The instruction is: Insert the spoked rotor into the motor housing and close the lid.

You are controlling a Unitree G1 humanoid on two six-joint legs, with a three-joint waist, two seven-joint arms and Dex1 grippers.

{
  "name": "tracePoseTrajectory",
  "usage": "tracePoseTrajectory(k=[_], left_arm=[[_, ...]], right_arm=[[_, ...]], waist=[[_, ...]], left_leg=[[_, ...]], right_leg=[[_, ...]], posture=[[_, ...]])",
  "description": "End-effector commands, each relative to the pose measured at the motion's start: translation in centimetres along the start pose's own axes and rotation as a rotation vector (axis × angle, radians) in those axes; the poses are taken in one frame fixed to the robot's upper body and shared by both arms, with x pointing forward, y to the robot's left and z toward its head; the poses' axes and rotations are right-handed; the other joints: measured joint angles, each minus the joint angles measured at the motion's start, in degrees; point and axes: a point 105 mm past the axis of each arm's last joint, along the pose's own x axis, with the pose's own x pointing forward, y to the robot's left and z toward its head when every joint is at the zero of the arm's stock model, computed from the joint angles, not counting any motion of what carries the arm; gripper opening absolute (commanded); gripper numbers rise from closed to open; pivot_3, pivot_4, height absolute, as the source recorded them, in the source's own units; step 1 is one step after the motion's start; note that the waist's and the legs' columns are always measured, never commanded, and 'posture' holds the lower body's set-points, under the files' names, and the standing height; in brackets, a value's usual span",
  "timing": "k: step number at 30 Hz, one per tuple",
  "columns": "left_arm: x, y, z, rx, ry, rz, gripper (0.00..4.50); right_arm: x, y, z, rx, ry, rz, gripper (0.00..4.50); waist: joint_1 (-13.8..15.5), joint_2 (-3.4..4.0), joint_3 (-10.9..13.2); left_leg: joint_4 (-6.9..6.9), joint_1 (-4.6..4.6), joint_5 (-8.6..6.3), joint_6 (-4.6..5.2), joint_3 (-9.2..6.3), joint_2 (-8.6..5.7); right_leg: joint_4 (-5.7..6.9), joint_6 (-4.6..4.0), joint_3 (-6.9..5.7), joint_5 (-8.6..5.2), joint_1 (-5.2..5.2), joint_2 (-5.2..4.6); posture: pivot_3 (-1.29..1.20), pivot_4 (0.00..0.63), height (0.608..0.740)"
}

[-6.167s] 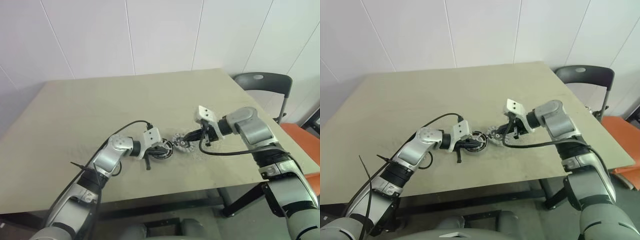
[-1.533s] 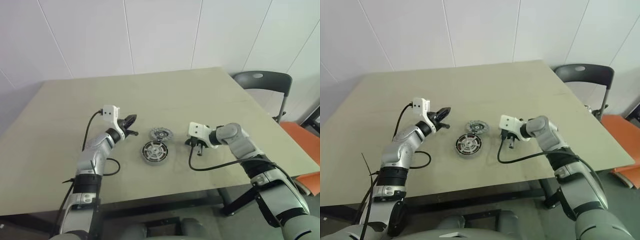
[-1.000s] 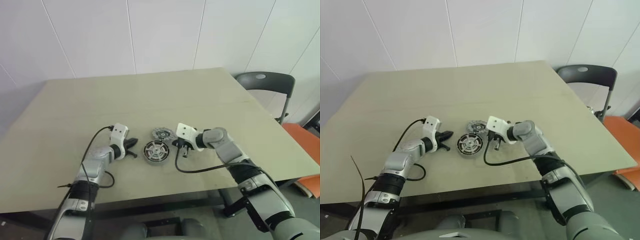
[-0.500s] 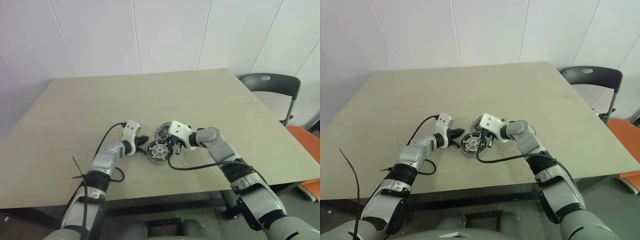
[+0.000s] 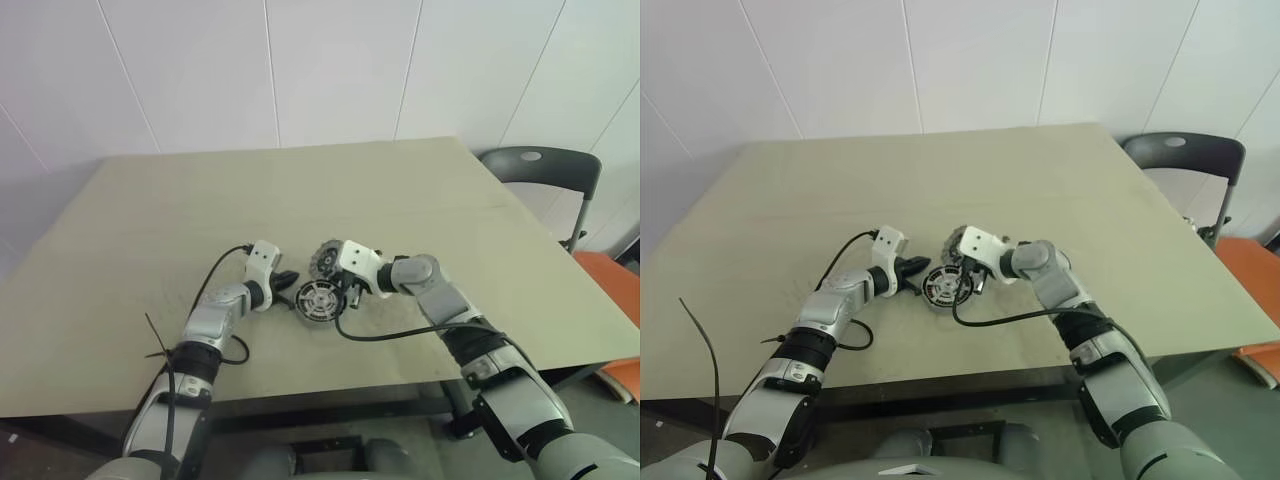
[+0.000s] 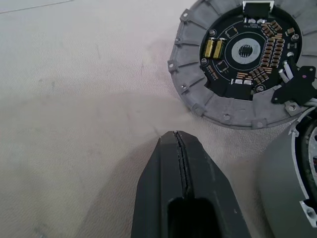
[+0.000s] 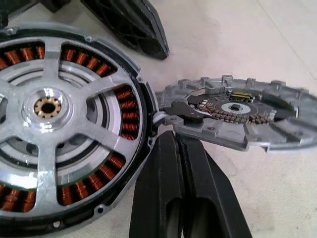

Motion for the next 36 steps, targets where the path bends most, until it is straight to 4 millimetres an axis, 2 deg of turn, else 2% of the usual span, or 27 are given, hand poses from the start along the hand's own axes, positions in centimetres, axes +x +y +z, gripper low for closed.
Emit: tracePoseTrajectory(k=[1,8,23,25,29,36], left_arm=[[0.4,-0.6,1.9,0.035,-0.073,-0.02,0.0],[0.4,-0.4,2.7,0.043,-0.106,-0.01,0.0],[0.1,0.3,2.9,0.059,-0.134,0.022,0.0],[0.0,0.4,4.1,0.07,-0.201,0.036,0.0],[-0.5,-0.7,7.0,0.065,-0.356,-0.017,0.0],[-0.7,-1.0,7.4,0.078,-0.383,-0.035,0.0]], right_arm=[[0.0,-1.3,3.5,0.018,-0.156,-0.076,0.05],[0.1,-2.1,5.0,0.07,-0.242,-0.149,0.05],[0.1,-3.0,4.1,0.081,-0.224,-0.187,0.05],[0.3,-3.3,3.9,0.085,-0.221,-0.209,0.05],[0.4,-3.9,4.0,0.093,-0.226,-0.23,0.05],[0.5,-5.0,4.2,0.088,-0.229,-0.26,0.05]], waist=[[-0.03,0.0,0.0],[-0.08,0.0,0.0],[-0.26,0.01,0.01],[-0.25,0.01,0.01],[-0.22,0.01,0.01],[-0.52,0.01,0.01]], left_leg=[[0.0,0.0,0.0,0.0,0.0,0.0],[-0.07,-0.02,0.0,0.0,-0.02,0.04],[-0.1,-0.04,0.0,0.0,0.0,0.05],[-0.1,-0.04,0.0,0.0,0.0,0.05],[-0.09,-0.04,0.0,0.0,0.0,0.05],[-0.1,-0.05,0.0,0.0,0.01,0.05]], right_leg=[[0.0,0.0,0.0,0.0,0.0,0.0],[0.01,0.0,0.01,0.01,-0.07,0.05],[0.0,-0.01,0.02,0.01,-0.1,0.06],[0.0,-0.01,0.02,0.01,-0.1,0.06],[0.0,-0.02,0.02,0.01,-0.1,0.05],[-0.01,-0.02,0.03,0.01,-0.11,0.07]], posture=[[0.0,0.0,0.74],[0.0,0.0,0.74],[0.0,0.0,0.74],[0.0,0.0,0.74],[0.0,0.0,0.74],[0.0,0.0,0.74]])
